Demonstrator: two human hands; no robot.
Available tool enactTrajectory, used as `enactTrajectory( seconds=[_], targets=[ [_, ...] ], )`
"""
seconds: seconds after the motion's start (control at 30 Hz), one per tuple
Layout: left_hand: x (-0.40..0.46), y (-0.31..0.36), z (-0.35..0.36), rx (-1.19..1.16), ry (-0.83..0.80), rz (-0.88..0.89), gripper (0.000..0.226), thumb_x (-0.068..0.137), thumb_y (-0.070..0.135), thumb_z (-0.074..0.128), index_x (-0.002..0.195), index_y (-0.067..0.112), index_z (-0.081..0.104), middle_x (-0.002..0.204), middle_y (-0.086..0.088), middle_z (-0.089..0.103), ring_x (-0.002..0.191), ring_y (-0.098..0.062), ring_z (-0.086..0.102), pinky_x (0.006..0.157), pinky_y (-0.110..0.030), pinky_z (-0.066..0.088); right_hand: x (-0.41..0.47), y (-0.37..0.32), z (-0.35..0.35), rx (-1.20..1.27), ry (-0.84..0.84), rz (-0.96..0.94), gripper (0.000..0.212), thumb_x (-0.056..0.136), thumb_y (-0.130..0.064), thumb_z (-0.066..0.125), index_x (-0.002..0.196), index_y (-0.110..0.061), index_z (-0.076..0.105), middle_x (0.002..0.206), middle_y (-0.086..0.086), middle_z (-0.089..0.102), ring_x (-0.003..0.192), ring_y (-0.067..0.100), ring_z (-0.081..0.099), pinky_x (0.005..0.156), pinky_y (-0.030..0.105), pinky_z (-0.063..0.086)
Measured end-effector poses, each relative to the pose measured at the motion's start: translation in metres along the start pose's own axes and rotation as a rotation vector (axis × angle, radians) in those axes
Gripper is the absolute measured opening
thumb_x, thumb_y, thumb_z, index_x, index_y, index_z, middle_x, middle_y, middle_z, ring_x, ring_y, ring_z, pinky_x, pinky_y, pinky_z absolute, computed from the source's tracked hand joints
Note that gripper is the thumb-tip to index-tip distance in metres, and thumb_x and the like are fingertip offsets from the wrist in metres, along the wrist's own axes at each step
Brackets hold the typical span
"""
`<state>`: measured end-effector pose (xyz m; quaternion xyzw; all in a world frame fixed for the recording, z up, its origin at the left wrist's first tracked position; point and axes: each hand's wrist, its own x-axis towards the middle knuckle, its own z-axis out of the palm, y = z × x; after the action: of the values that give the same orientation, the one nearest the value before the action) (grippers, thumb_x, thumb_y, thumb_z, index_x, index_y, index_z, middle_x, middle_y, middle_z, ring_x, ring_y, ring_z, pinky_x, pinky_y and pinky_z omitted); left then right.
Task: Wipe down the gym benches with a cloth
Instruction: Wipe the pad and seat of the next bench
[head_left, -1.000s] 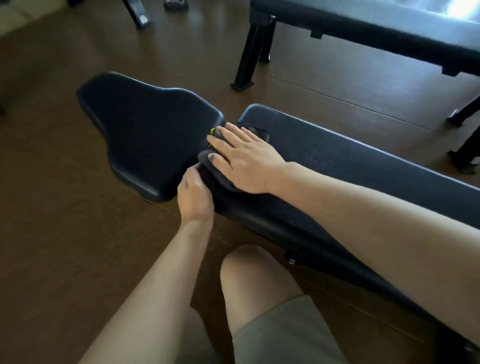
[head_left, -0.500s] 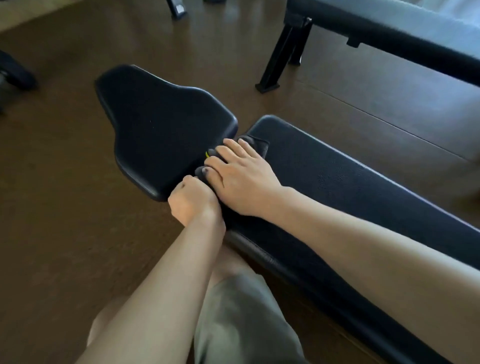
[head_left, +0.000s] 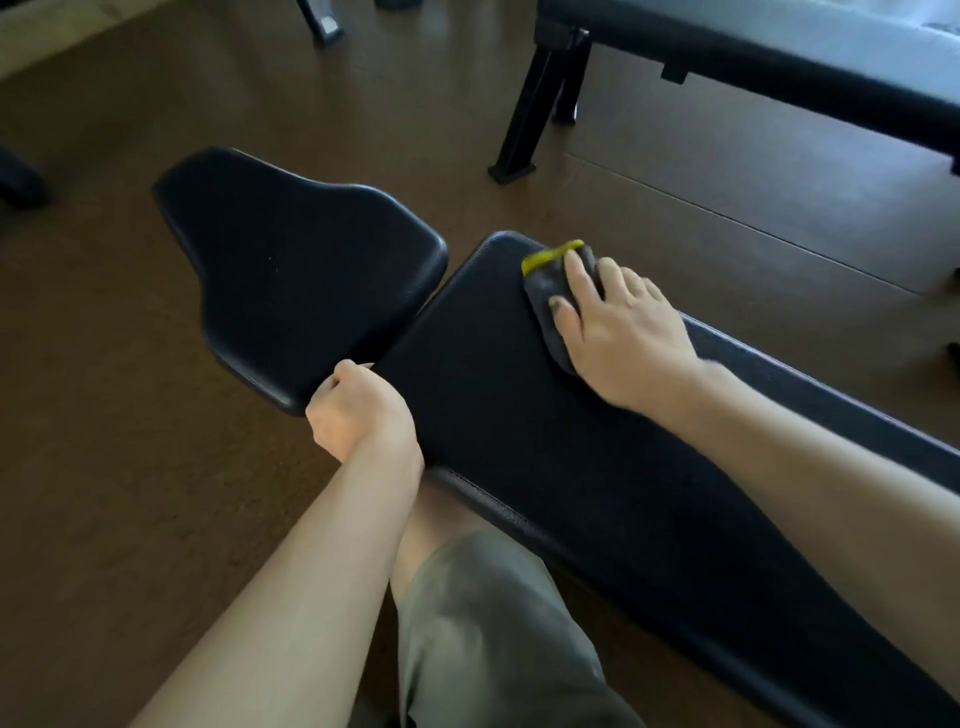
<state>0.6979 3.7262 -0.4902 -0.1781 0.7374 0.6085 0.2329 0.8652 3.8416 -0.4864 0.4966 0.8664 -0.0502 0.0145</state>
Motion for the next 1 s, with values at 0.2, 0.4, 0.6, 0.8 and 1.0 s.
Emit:
enactTrajectory(
  seconds=[0.2,0.4,0.6,0.8,1.0],
  targets=[
    [0.001,-0.003,0.002,0.006,-0.012,0.017,0.028,0.101,0.022,0.046,0.074,0.029,0.053,0.087,0.007,0.057,0.079,-0.013,0.058,0.072,-0.031,0.045,-0.022,0.008,0.009,-0.04,-0.002,-0.066,0.076,0.1,-0.054,-0.001,0.164,-0.013,0.01,0.17,0.017,0.009,0.158,0.034,0.006,0.129,0.043,0.005],
    [-0.001,-0.004,-0.002,0.023,-0.044,0.043,0.028,0.103,0.023,0.045,0.078,0.029,0.056,0.086,0.008,0.058,0.078,-0.01,0.057,0.066,-0.027,0.042,0.042,-0.016,0.008,0.111,-0.047,0.062,0.065,0.109,-0.047,0.014,0.164,-0.013,0.007,0.168,0.015,0.019,0.154,0.032,0.019,0.125,0.042,0.014],
    [0.008,-0.007,-0.002,0.059,-0.072,0.055,0.019,0.105,0.024,0.044,0.091,0.026,0.057,0.087,0.007,0.055,0.076,-0.012,0.057,0.079,-0.03,0.05,-0.091,-0.015,0.015,0.049,-0.041,-0.192,0.071,0.103,-0.055,0.0,0.165,-0.02,0.004,0.171,0.003,-0.003,0.159,0.022,-0.007,0.129,0.04,0.002],
    [0.011,-0.011,-0.001,0.063,-0.071,0.069,0.023,0.105,0.025,0.043,0.1,0.023,0.066,0.087,0.009,0.058,0.079,-0.012,0.06,0.075,-0.028,0.049,-0.006,-0.021,0.011,0.026,-0.026,-0.062,0.068,0.105,-0.052,0.005,0.164,-0.017,0.003,0.173,0.006,-0.003,0.159,0.023,-0.005,0.128,0.039,-0.002],
    [0.017,-0.004,-0.006,0.118,-0.146,0.083,0.038,0.102,0.019,0.039,0.082,0.025,0.07,0.102,-0.004,0.07,0.096,-0.027,0.067,0.089,-0.041,0.056,-0.002,-0.106,0.019,0.11,-0.037,-0.169,0.064,0.109,-0.045,0.013,0.164,-0.012,0.007,0.172,0.012,-0.001,0.159,0.03,-0.003,0.128,0.045,-0.001]
  ],
)
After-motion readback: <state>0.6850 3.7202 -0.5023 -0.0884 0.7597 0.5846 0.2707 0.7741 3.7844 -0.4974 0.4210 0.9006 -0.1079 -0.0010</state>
